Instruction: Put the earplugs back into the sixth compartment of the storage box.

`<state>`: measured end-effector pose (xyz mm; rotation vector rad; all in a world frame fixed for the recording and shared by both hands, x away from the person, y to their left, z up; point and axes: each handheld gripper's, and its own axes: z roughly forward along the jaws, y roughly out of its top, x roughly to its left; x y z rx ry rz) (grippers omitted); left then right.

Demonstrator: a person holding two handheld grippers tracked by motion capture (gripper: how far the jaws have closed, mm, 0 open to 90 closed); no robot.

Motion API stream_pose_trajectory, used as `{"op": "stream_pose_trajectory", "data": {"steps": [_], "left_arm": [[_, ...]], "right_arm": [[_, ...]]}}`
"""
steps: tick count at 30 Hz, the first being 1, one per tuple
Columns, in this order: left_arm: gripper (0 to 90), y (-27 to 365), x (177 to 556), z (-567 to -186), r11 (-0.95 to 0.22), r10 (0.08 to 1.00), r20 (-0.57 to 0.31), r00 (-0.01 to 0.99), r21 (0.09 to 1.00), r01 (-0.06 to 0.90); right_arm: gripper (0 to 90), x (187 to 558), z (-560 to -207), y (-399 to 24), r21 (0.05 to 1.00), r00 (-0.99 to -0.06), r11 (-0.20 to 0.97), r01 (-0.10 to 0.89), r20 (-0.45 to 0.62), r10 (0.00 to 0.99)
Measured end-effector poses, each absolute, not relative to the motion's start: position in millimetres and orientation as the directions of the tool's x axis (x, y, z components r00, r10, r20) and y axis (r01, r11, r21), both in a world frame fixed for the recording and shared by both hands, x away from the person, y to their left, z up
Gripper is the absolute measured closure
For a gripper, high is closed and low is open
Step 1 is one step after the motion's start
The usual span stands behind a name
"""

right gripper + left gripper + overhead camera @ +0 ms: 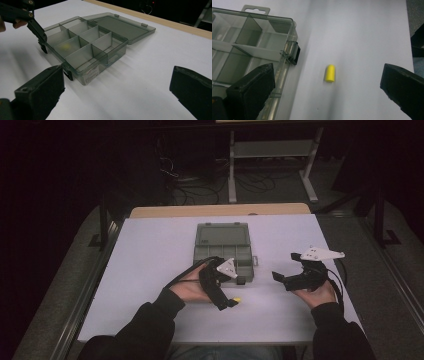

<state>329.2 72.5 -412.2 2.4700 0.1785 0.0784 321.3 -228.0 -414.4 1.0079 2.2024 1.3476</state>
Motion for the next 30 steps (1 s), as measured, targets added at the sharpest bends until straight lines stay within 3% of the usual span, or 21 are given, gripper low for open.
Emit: {"op": "stream_pose_trajectory", "data": {"steps": [9, 14, 19, 30], "left_arm": [[0.1, 64.7, 324.8, -427.3, -0.803, 0.102, 0.023, 0.994, 0.592, 0.069], [5.6, 59.9, 323.3, -433.1, -0.808, 0.070, 0.018, 0.997, 0.587, 0.046], [15.4, 57.3, 328.7, -440.8, -0.816, 0.060, -0.033, 0.998, 0.574, 0.068], [42.4, 55.9, 332.4, -445.3, -0.810, 0.057, -0.031, 0.998, 0.583, 0.065]], "right_arm": [[0.0, 321.4, -414.8, -227.3, 0.876, -0.677, 0.290, 0.385, 0.054, 0.734], [0.0, 321.8, -415.5, -227.0, 0.875, -0.680, 0.295, 0.385, 0.053, 0.732], [0.0, 321.8, -415.4, -227.1, 0.876, -0.681, 0.293, 0.384, 0.054, 0.730], [0.0, 321.4, -415.3, -226.6, 0.875, -0.684, 0.295, 0.384, 0.055, 0.727]]}}
